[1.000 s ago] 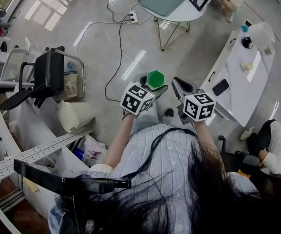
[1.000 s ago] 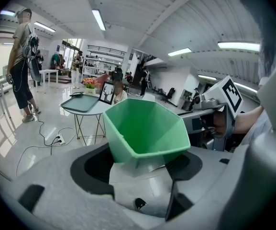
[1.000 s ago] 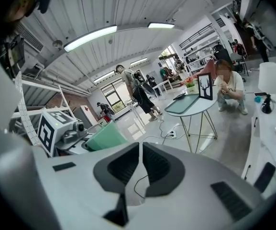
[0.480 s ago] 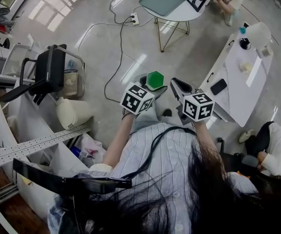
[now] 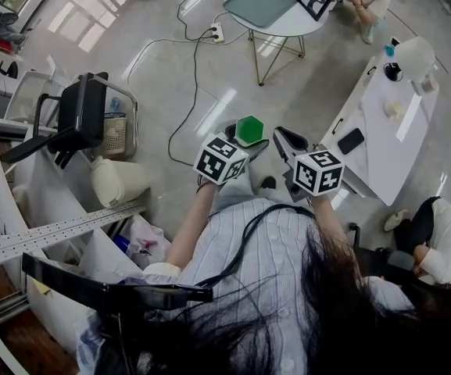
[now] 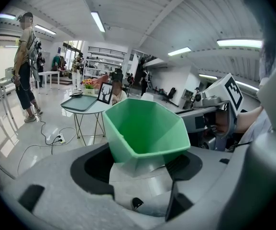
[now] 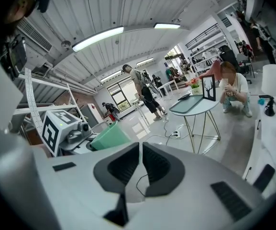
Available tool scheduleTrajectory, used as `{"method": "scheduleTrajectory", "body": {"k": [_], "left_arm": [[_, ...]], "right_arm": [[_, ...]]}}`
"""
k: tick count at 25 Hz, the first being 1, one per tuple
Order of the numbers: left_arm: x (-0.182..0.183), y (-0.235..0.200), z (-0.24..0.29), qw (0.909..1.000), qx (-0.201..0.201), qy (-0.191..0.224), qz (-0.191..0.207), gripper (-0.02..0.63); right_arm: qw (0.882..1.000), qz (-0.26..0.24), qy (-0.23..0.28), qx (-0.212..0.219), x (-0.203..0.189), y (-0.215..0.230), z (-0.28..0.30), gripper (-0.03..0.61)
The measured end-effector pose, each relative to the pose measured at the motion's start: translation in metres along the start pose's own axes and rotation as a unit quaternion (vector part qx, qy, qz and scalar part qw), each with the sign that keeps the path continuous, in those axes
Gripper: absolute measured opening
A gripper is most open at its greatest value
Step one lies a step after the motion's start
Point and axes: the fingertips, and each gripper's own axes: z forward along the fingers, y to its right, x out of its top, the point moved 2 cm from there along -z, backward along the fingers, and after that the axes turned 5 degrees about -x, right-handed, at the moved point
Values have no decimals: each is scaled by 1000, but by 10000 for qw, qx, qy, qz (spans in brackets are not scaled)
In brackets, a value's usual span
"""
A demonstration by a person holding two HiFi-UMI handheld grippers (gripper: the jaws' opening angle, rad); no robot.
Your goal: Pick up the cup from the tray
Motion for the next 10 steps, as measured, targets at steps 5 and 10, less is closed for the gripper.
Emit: {"method": "scheduleTrajectory", "body": {"k": [5,10], "left_arm": [[-3,-2,3,10000,-17,-48,-31,327],[-5,-8,6,9999,-34,-64,-87,328]], "right_arm": [[10000,29,-20,-1,-2,3,2,44],[10000,73,-22,-26,-1,7,6,44]]}}
